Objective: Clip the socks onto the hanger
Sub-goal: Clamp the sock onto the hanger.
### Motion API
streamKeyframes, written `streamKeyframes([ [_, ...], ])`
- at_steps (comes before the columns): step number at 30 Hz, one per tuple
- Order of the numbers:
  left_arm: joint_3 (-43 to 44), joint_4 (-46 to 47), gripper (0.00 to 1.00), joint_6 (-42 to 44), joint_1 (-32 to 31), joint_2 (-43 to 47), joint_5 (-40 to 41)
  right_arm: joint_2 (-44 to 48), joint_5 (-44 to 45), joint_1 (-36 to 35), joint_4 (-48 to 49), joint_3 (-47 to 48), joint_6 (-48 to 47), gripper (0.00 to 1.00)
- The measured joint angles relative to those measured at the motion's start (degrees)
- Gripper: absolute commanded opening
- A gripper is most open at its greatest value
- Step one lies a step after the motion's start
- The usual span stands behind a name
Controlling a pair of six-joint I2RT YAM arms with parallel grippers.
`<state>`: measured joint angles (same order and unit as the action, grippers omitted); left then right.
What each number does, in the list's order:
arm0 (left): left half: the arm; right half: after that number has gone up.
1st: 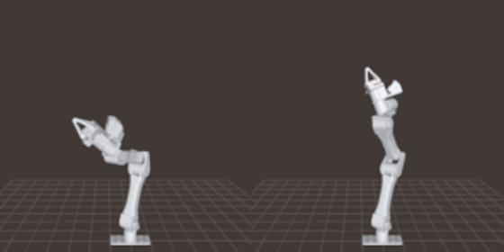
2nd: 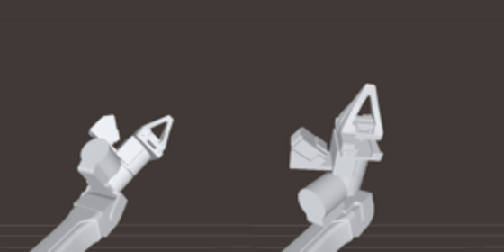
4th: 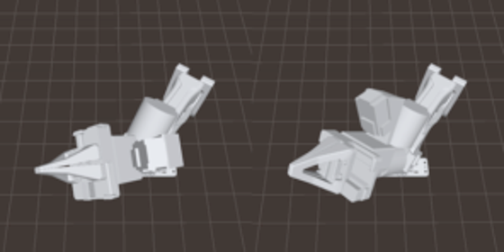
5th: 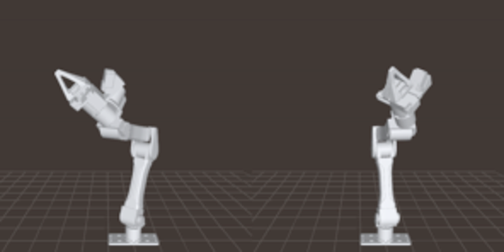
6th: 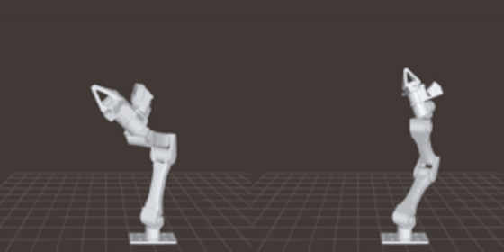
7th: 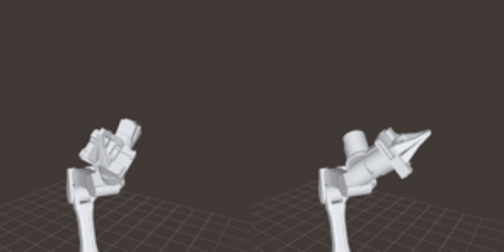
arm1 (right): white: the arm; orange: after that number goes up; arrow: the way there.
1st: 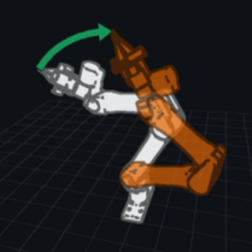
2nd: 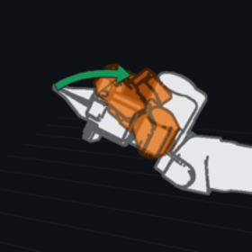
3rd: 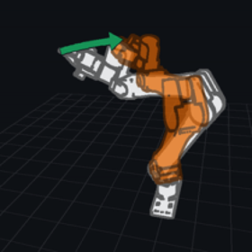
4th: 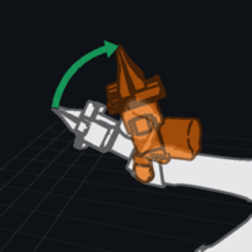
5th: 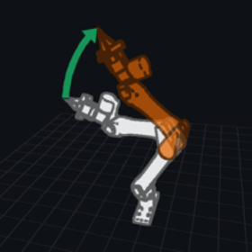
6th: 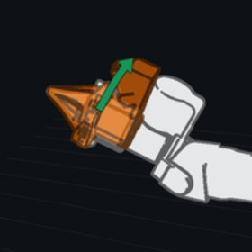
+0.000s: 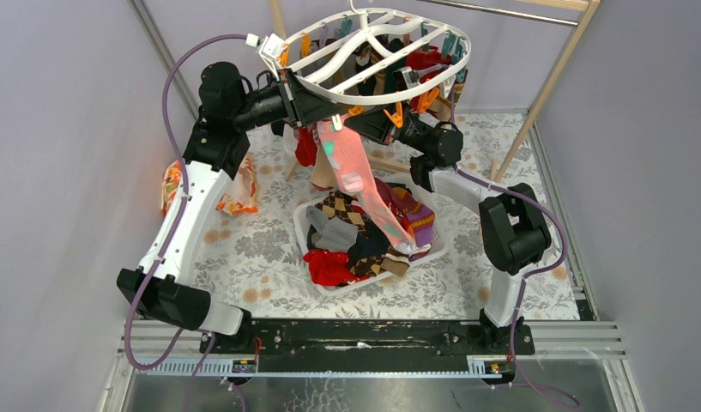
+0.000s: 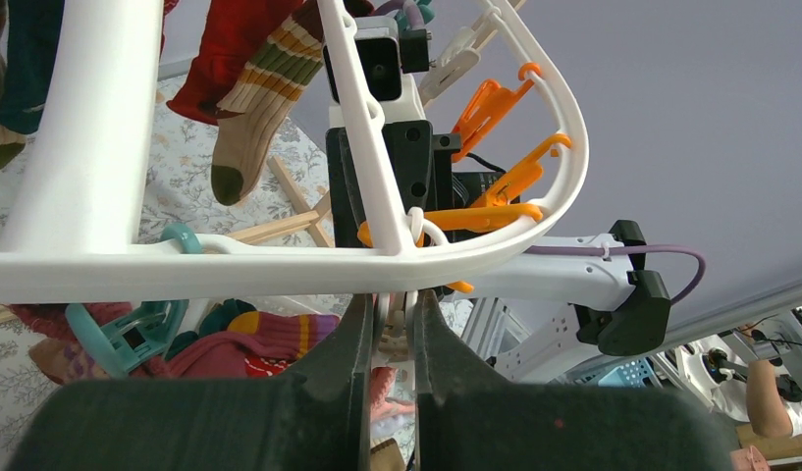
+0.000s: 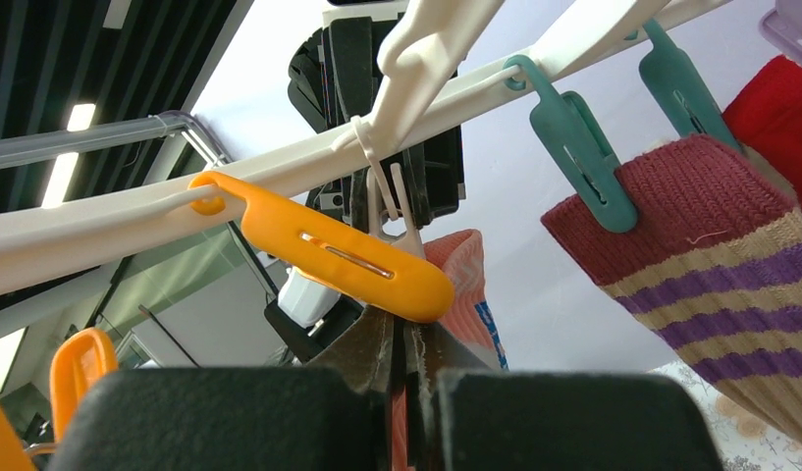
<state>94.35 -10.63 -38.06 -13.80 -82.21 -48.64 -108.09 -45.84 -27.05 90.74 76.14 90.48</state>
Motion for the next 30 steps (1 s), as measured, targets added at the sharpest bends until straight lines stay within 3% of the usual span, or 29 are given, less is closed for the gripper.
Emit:
streamKeyframes([
  [7, 0.0, 0.0, 0.01, 0.04, 0.0, -0.02, 0.17, 0.0, 1.27, -0.02, 0.0, 0.0, -0.24, 0.0],
  [11, 0.0, -0.07, 0.06, 0.44, 0.0, -0.02, 1.03, 0.0, 1.84, -0.09, 0.0, 0.0, -0.57, 0.04],
  [13, 0.02, -0.13, 0.15, 0.92, 0.0, -0.02, 1.6, 0.0, 2.34, -0.31, 0.0, 0.0, -0.79, 0.08],
  [16, 0.24, -0.76, 0.33, 2.05, 0.0, -0.02, 3.32, 0.0, 3.39, -0.61, -0.02, 0.0, -1.53, 0.23],
  [18, 0.79, -1.9, 0.38, 3.26, -0.02, -0.02, 4.83, 0.0, 4.46, -0.96, -0.04, -0.07, -2.05, 0.3],
  [21, 1.6, -3.8, 0.56, 5.01, -0.04, 0.02, 6.93, 0.15, 6.21, -1.31, -0.02, -1.01, -2.91, 0.48],
  [23, 1.75, -5.35, 0.61, 6.03, -0.02, 0.11, 8.48, 0.66, 7.15, -1.4, 0.0, -2.73, -3.74, 0.63],
  [26, 1.75, -8.0, 0.68, 7.21, 0.0, 0.22, 10.23, 1.92, 7.89, -1.46, -0.02, -5.79, -5.22, 0.74],
  [30, 1.75, -11.76, 0.74, 9.57, 0.0, 0.92, 11.87, 4.63, 7.89, -1.46, -0.63, -10.05, -8.52, 0.99],
])
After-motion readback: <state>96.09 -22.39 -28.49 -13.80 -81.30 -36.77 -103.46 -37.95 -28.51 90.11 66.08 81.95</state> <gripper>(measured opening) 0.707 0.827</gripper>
